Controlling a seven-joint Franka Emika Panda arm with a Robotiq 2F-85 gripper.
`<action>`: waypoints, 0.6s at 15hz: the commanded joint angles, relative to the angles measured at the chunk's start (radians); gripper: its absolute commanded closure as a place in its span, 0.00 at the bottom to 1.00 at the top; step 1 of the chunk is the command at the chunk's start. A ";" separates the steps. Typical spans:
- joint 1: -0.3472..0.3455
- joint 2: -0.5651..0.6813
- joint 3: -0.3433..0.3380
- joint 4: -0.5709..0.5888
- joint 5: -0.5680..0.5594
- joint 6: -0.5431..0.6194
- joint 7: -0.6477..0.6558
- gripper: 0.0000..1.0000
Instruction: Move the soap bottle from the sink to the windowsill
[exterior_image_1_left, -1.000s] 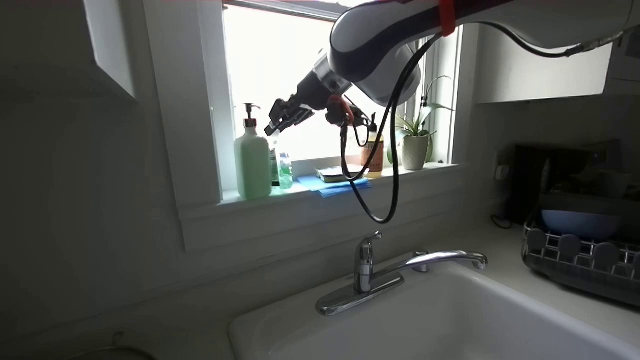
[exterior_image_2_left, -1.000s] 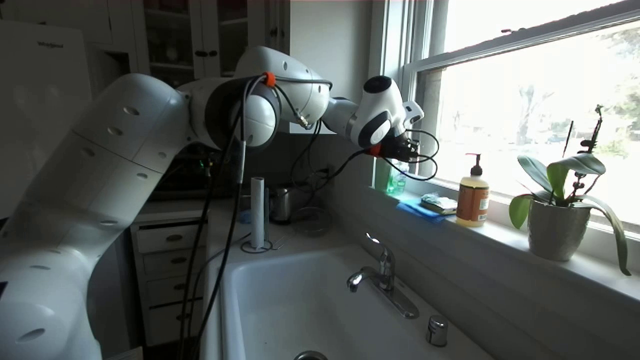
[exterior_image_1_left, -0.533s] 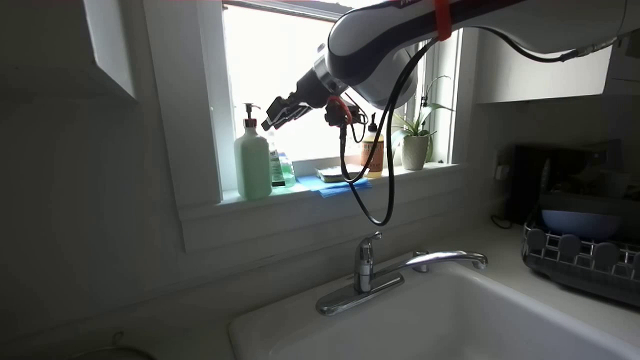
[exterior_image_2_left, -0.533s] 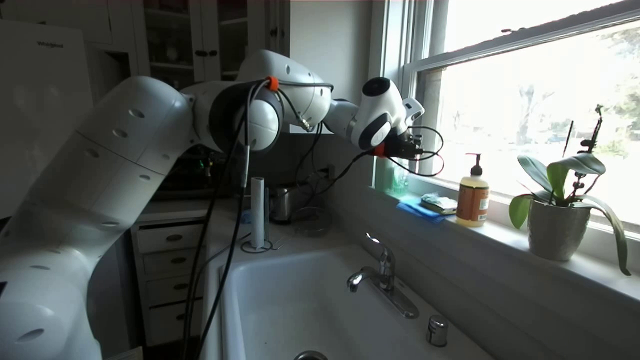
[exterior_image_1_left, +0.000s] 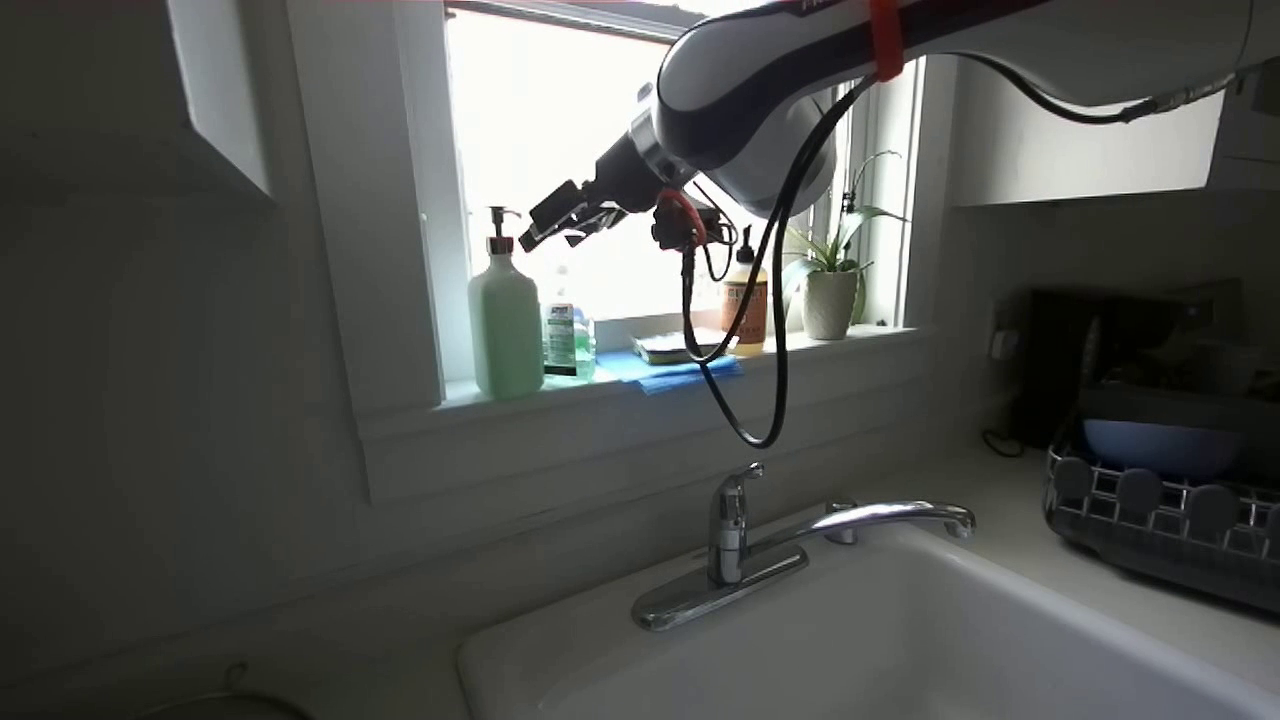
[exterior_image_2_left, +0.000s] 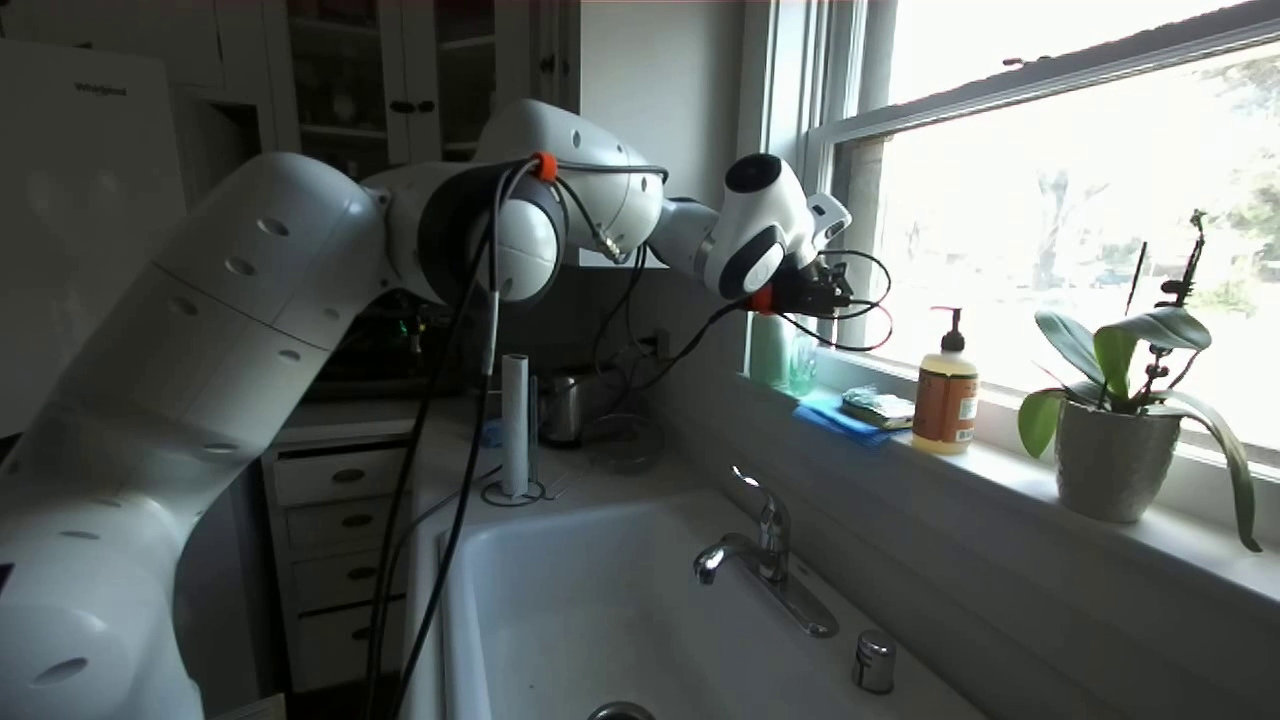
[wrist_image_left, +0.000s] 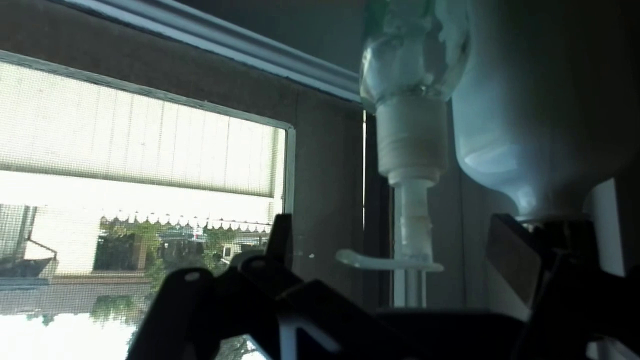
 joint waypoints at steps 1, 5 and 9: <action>0.014 -0.003 -0.033 0.034 -0.013 -0.024 0.045 0.00; 0.023 -0.044 -0.069 0.037 -0.018 -0.081 0.093 0.00; 0.017 -0.102 -0.077 0.024 -0.011 -0.154 0.129 0.00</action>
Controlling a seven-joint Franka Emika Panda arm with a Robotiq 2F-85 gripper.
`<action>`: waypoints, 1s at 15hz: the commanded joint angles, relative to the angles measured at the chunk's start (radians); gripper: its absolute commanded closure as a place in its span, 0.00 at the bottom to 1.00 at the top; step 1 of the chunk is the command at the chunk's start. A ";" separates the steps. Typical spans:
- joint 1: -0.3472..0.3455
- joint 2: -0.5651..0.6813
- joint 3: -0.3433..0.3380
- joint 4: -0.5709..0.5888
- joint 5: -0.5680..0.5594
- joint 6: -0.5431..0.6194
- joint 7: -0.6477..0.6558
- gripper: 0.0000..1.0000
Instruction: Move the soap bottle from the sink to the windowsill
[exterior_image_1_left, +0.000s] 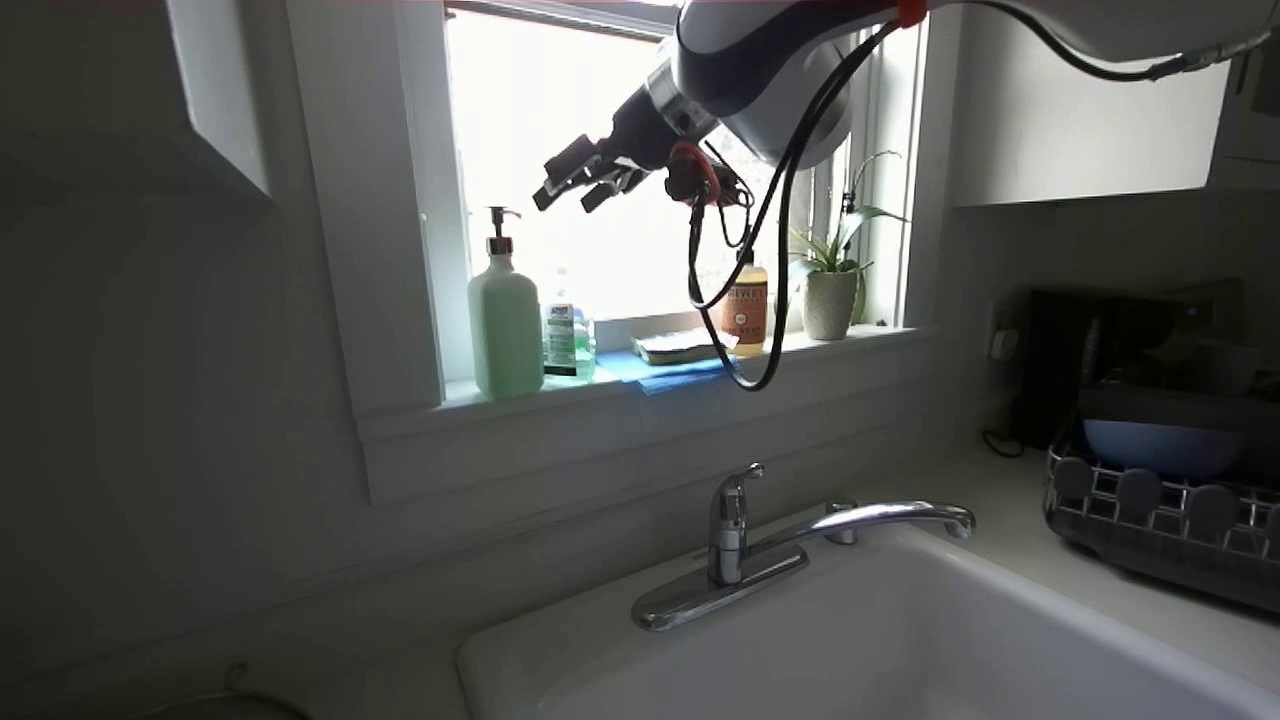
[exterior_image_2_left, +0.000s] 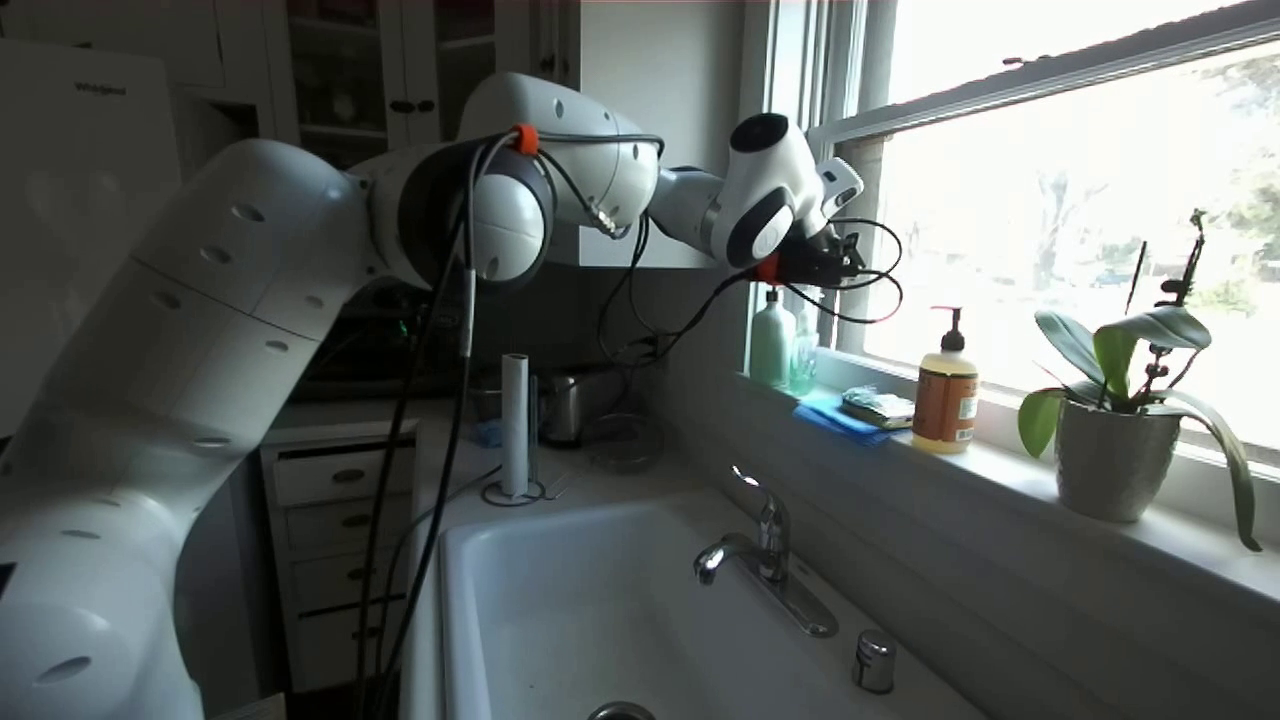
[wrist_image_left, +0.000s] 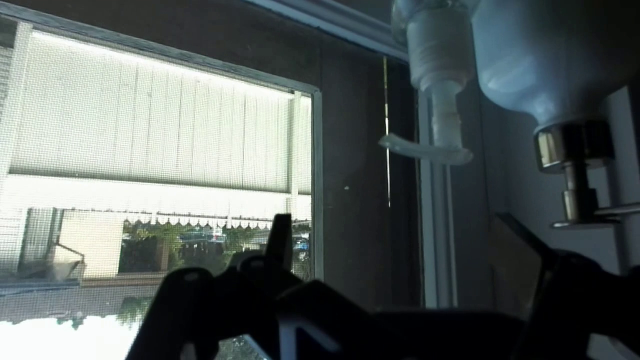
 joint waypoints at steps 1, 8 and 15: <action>0.002 -0.074 -0.026 -0.019 -0.007 -0.125 0.063 0.00; 0.010 -0.166 -0.105 -0.016 -0.044 -0.355 0.240 0.00; 0.019 -0.217 -0.168 0.017 -0.167 -0.770 0.440 0.00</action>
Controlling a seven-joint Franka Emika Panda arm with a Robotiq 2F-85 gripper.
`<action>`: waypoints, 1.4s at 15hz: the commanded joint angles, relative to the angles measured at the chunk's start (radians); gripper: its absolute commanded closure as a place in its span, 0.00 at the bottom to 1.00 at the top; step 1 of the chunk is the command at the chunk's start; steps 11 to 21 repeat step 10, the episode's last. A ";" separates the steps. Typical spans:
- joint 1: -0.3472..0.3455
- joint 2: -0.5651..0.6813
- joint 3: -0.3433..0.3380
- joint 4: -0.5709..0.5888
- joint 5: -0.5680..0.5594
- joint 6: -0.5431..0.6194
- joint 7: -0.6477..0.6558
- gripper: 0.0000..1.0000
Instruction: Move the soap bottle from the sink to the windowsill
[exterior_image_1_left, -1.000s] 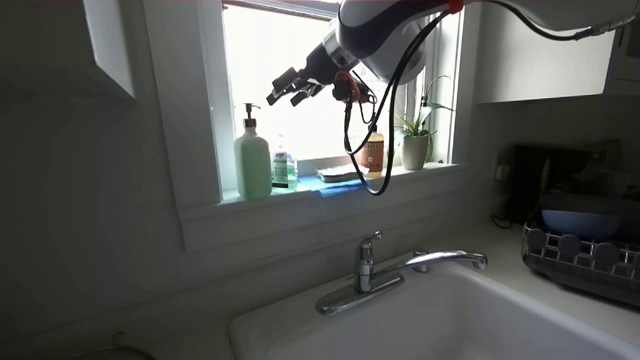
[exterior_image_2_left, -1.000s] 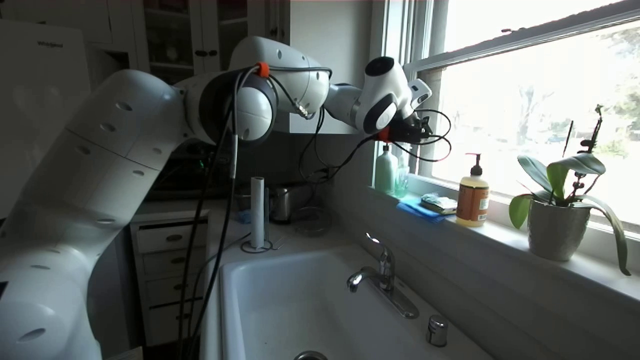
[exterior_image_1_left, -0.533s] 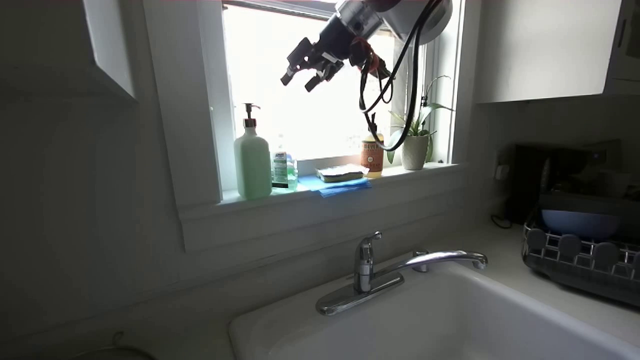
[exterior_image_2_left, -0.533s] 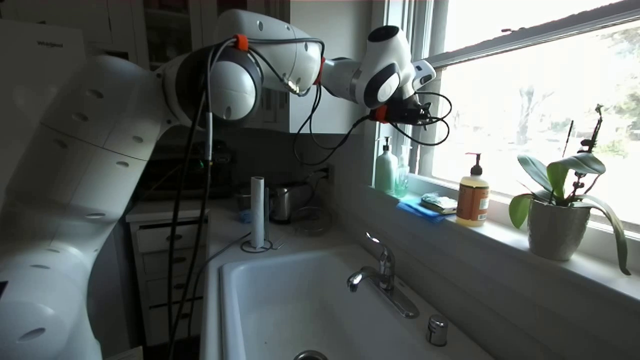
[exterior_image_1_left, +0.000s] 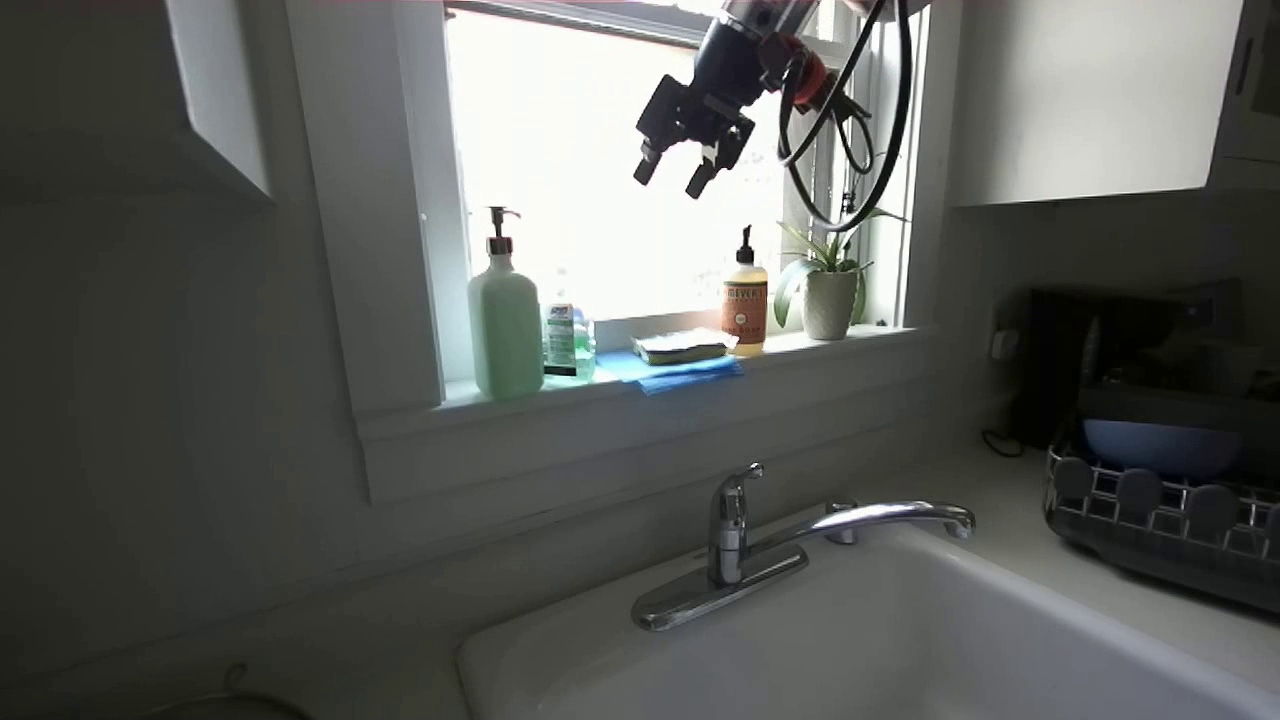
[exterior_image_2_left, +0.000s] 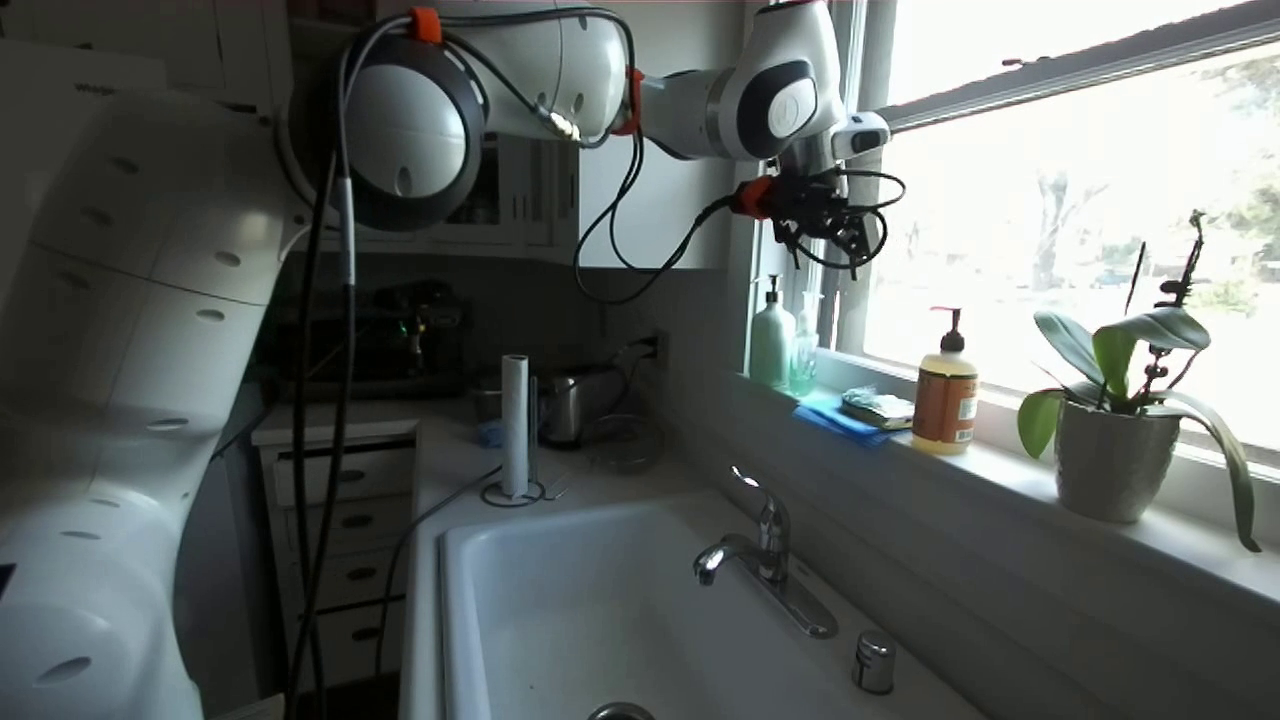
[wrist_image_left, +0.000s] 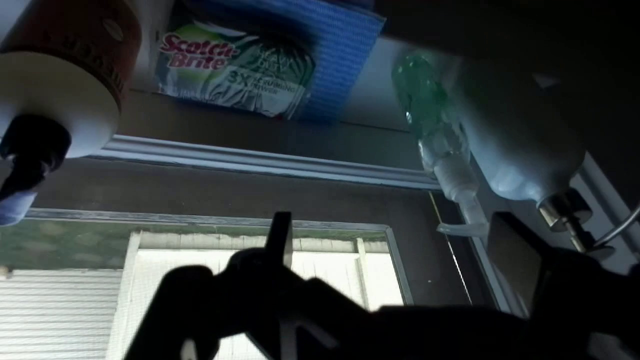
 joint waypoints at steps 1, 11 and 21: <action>0.010 -0.026 -0.022 0.022 -0.045 -0.203 0.088 0.00; -0.002 -0.028 -0.011 0.016 -0.018 -0.299 0.060 0.00; -0.002 -0.028 -0.011 0.016 -0.018 -0.299 0.060 0.00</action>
